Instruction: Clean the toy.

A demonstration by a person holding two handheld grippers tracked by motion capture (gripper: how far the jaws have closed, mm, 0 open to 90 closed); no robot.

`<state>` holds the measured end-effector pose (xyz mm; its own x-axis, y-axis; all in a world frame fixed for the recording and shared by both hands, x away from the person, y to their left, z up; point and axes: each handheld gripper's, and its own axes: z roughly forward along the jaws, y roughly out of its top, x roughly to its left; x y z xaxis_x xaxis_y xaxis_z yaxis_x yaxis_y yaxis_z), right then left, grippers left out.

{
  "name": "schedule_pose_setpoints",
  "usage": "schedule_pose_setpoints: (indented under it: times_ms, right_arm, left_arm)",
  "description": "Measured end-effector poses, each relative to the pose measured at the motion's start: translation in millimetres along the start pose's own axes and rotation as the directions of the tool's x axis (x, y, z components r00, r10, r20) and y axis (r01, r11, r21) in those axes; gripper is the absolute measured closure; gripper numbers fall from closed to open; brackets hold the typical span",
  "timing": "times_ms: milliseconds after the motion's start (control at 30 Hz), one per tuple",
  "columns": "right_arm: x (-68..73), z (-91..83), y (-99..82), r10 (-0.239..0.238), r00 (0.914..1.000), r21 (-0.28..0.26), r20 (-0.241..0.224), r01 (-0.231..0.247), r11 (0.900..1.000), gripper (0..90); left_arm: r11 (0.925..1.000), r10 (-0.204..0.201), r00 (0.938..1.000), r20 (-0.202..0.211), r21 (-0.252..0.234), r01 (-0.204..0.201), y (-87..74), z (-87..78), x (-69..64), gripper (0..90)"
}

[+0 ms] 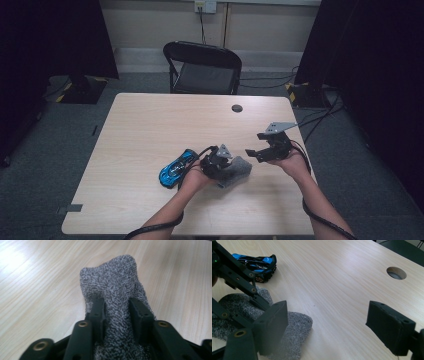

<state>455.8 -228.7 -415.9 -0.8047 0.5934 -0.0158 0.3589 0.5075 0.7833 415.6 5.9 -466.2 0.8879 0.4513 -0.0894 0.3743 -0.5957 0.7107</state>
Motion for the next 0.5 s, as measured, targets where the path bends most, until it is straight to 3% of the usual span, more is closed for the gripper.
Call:
schedule_pose_setpoints:
  times_ms: [67,233,333,500]
  right_arm:
    - [0.5,0.3,-1.7,-0.001,1.0,0.002,0.0,0.001,1.0,17.0]
    - [2.6,3.3,-4.1,-0.01,0.9998,0.012,-0.014,0.011,0.9999,17.0]
    - [6.1,5.3,-2.6,-0.012,0.9993,0.007,-0.035,0.012,0.9999,17.7]
    - [16.4,10.2,2.3,-0.04,0.9961,-0.004,-0.078,0.04,0.9992,18.0]
  left_arm:
    - [0.9998,0.013,0.9999,-0.011,-0.014,-0.013,1.0,-1.1,-1.6,54.5]
    - [0.9992,0.004,0.9997,-0.023,-0.04,-0.005,2.2,-17.0,0.5,41.2]
    - [0.9985,-0.023,0.9993,-0.03,-0.049,0.022,-1.5,-31.8,5.8,39.8]
    - [0.997,-0.052,0.995,-0.086,-0.061,0.047,-13.8,-61.2,17.3,34.6]
